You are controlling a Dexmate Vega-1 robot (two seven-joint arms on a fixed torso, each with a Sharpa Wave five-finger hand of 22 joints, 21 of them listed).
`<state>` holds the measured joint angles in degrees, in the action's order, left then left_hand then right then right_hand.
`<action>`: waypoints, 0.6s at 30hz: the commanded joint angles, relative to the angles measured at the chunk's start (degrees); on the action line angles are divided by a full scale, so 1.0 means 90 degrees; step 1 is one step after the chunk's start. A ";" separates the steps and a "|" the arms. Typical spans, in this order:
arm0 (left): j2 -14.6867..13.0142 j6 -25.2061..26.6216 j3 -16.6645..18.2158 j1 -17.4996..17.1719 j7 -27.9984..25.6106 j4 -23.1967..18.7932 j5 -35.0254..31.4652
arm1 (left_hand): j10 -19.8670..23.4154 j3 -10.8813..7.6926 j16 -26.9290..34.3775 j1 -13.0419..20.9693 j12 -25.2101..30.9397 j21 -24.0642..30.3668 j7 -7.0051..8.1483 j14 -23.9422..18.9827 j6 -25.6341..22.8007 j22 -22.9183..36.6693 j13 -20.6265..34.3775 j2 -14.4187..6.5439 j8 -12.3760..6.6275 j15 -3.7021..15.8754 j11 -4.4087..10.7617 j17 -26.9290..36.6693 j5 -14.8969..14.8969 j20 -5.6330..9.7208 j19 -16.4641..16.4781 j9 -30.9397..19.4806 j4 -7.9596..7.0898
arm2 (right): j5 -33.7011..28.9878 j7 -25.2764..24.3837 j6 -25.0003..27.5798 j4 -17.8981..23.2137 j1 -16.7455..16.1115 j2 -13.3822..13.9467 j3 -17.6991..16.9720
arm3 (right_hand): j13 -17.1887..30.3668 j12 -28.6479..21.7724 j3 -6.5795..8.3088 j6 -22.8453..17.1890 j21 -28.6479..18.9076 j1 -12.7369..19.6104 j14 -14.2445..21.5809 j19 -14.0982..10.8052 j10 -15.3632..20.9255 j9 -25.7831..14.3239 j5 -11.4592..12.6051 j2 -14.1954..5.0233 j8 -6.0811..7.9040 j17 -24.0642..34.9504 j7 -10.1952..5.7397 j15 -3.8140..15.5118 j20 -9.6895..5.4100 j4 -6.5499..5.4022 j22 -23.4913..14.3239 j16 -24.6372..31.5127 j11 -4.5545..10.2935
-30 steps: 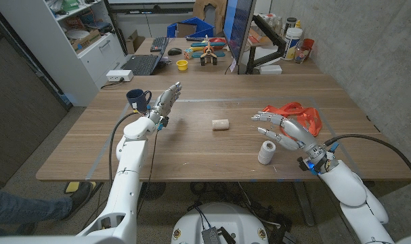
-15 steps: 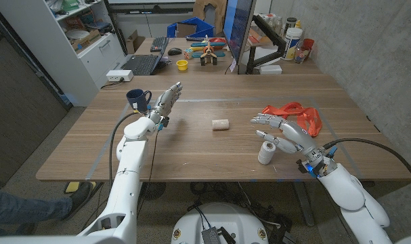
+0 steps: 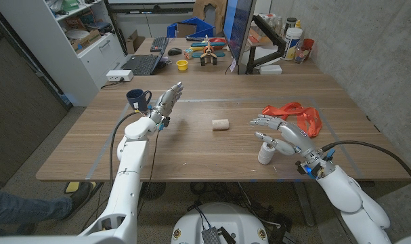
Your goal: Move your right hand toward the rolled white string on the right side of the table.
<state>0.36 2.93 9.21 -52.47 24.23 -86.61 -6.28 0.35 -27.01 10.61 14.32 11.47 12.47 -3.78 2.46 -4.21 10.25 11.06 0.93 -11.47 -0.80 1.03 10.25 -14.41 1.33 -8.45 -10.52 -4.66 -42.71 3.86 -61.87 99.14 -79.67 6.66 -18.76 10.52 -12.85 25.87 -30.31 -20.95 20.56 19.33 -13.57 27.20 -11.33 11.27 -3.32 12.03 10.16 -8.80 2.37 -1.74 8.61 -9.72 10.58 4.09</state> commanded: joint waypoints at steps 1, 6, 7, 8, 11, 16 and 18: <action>0.0020 0.0034 -0.0026 -0.0027 -0.0049 -0.0053 -0.0025 | -0.0015 0.0030 0.0008 0.0024 0.0028 -0.0043 0.0000 0.0068 -0.0035 0.0027 0.0021 -0.0052 -0.0010 -0.0020 -0.0015 0.0025 0.0007 0.0037 -0.0024 -0.0037 0.0003 | -0.0537 -0.0586 0.0255 0.0007 -0.0071 0.0142 0.0074 | 0.0014 0.0010 0.0034 -0.0009 0.0030 0.0067 -0.0034 -0.0002 -0.0028 -0.0013 0.0019 -0.0006 -0.0025 0.0006 -0.0022 0.0370 -0.0004 -0.0005 -0.0036 -0.0019 0.0024; 0.0028 0.0037 -0.0041 -0.0021 -0.0058 -0.0025 -0.0038 | -0.0013 0.0035 0.0009 0.0027 0.0029 -0.0045 0.0000 0.0067 -0.0037 0.0027 0.0021 -0.0056 -0.0010 -0.0021 -0.0003 0.0025 0.0008 0.0033 -0.0027 -0.0037 0.0004 | -0.0676 -0.0837 0.0389 0.0001 -0.0121 0.0241 0.0149 | 0.0014 0.0013 0.0041 -0.0005 0.0044 0.0065 -0.0041 0.0005 -0.0033 -0.0013 0.0015 -0.0018 -0.0029 0.0009 -0.0033 0.0359 -0.0002 -0.0012 -0.0037 -0.0018 0.0021; 0.0031 0.0032 -0.0044 -0.0019 -0.0060 -0.0020 -0.0039 | -0.0010 0.0036 0.0009 0.0027 0.0030 -0.0046 0.0001 0.0067 -0.0035 0.0027 0.0021 -0.0057 -0.0009 -0.0022 -0.0004 0.0025 0.0008 0.0033 -0.0026 -0.0037 0.0004 | -0.0723 -0.0892 0.0417 0.0012 -0.0134 0.0265 0.0162 | 0.0014 0.0015 0.0042 -0.0005 0.0047 0.0065 -0.0043 0.0006 -0.0037 -0.0013 0.0015 -0.0019 -0.0029 0.0009 -0.0032 0.0359 -0.0004 -0.0013 -0.0038 -0.0018 0.0014; 0.0034 0.0028 -0.0046 -0.0017 -0.0060 -0.0015 -0.0038 | -0.0009 0.0037 0.0009 0.0028 0.0031 -0.0046 0.0001 0.0067 -0.0031 0.0027 0.0021 -0.0058 -0.0007 -0.0021 -0.0005 0.0025 0.0008 0.0033 -0.0026 -0.0037 0.0004 | -0.0774 -0.0957 0.0444 0.0024 -0.0147 0.0286 0.0174 | 0.0014 0.0015 0.0043 -0.0004 0.0049 0.0065 -0.0042 0.0004 -0.0036 -0.0013 0.0013 -0.0020 -0.0030 0.0010 -0.0034 0.0353 -0.0006 -0.0014 -0.0038 -0.0017 0.0017; 0.0040 0.0018 -0.0056 -0.0015 -0.0067 -0.0016 -0.0046 | -0.0009 0.0040 0.0008 0.0030 0.0031 -0.0047 0.0006 0.0071 -0.0033 0.0027 0.0021 -0.0060 -0.0008 -0.0021 -0.0005 0.0025 0.0008 0.0030 -0.0028 -0.0037 0.0004 | -0.0990 -0.1203 0.0545 0.0078 -0.0198 0.0331 0.0208 | 0.0015 0.0019 0.0047 -0.0001 0.0061 0.0065 -0.0046 0.0007 -0.0043 -0.0014 0.0010 -0.0025 -0.0033 0.0011 -0.0034 0.0354 0.0002 -0.0017 -0.0039 -0.0016 0.0041; 0.0046 0.0023 -0.0061 -0.0012 -0.0074 -0.0038 -0.0053 | 0.0000 0.0045 0.0009 0.0032 0.0035 -0.0051 -0.0008 0.0070 -0.0034 0.0027 0.0021 -0.0062 -0.0007 -0.0020 -0.0007 0.0025 0.0009 0.0016 -0.0034 -0.0037 0.0005 | -0.1247 -0.1569 0.0753 0.0156 -0.0293 0.0476 0.0318 | 0.0015 0.0021 0.0054 0.0004 0.0074 0.0070 -0.0057 0.0007 -0.0047 -0.0014 0.0006 -0.0029 -0.0036 0.0011 -0.0040 0.0347 0.0005 -0.0016 -0.0039 -0.0018 0.0031; 0.0045 0.0025 -0.0062 -0.0010 -0.0077 -0.0044 -0.0056 | -0.0001 0.0047 0.0009 0.0032 0.0035 -0.0053 -0.0007 0.0071 -0.0035 0.0028 0.0021 -0.0063 -0.0008 -0.0022 -0.0006 0.0025 0.0009 0.0012 -0.0038 -0.0037 0.0005 | -0.1244 -0.1643 0.0831 0.0162 -0.0324 0.0555 0.0379 | 0.0015 0.0022 0.0057 0.0005 0.0079 0.0072 -0.0050 0.0006 -0.0047 -0.0014 0.0004 -0.0031 -0.0037 0.0011 -0.0039 0.0355 0.0006 -0.0017 -0.0040 -0.0015 0.0028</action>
<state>0.64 3.12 8.83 -52.61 23.72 -86.85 -6.60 0.35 -26.78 10.61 14.44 11.48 12.07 -3.78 2.46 -4.21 10.25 11.06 0.81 -11.47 -0.80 1.03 10.25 -14.41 1.33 -8.45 -10.52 -4.42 -50.08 -5.08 -57.74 99.71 -81.17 9.16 -17.18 10.52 -12.85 26.05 -30.30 -20.50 20.56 19.33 -13.57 26.89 -11.33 11.27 -3.32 12.03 10.16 -8.80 2.36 -1.74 8.43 -10.02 10.58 4.40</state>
